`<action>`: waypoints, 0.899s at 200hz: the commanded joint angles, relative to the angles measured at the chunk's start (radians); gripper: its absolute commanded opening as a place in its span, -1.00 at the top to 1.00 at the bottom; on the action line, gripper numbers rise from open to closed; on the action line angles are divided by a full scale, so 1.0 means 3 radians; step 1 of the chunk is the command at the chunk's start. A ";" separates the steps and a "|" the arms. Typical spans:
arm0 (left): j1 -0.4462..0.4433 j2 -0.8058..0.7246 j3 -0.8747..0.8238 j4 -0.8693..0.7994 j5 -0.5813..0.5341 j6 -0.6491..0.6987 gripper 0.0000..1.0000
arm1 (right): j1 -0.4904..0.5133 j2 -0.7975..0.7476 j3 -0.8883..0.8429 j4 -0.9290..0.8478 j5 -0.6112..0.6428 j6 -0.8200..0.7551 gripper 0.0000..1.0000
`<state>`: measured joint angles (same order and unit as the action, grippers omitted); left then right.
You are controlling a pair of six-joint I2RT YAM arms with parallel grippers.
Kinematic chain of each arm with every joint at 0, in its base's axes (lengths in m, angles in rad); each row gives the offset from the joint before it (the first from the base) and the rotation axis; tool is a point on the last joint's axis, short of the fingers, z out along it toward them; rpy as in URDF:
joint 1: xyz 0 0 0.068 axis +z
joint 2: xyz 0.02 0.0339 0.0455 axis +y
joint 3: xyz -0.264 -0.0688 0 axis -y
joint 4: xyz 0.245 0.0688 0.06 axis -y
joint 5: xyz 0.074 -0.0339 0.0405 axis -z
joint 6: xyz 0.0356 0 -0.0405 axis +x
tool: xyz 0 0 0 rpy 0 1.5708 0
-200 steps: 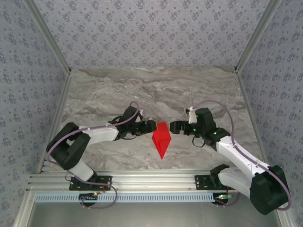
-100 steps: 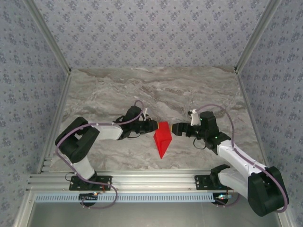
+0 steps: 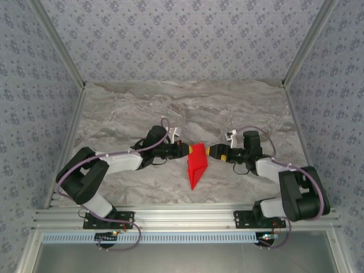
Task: Fold a paper plane with a square sheet of paper (fold left side to right side)
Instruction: Fold the wing for the fifth time at the center of the table.
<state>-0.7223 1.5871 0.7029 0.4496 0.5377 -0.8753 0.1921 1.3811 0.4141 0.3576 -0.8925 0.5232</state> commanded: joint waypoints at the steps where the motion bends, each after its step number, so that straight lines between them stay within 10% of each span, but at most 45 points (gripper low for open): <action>1: -0.0003 -0.0097 -0.0080 0.0230 0.0131 -0.0016 1.00 | -0.0019 0.0234 0.0057 0.0454 -0.0424 0.0071 -0.76; 99: -0.0002 -0.0039 -0.0120 0.0408 0.0239 -0.0069 1.00 | 0.0188 0.0951 0.0246 0.1040 -0.0702 0.0283 -0.19; 180: 0.0160 0.0227 -0.0162 0.0452 0.0236 -0.0068 1.00 | 0.0188 0.0795 0.0299 0.0402 -0.0523 -0.0053 1.00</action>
<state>-0.6945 1.6222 0.6567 0.5499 0.5915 -0.9035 0.2478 1.6485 0.4816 0.5652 -1.0615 0.5537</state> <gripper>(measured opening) 0.041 0.048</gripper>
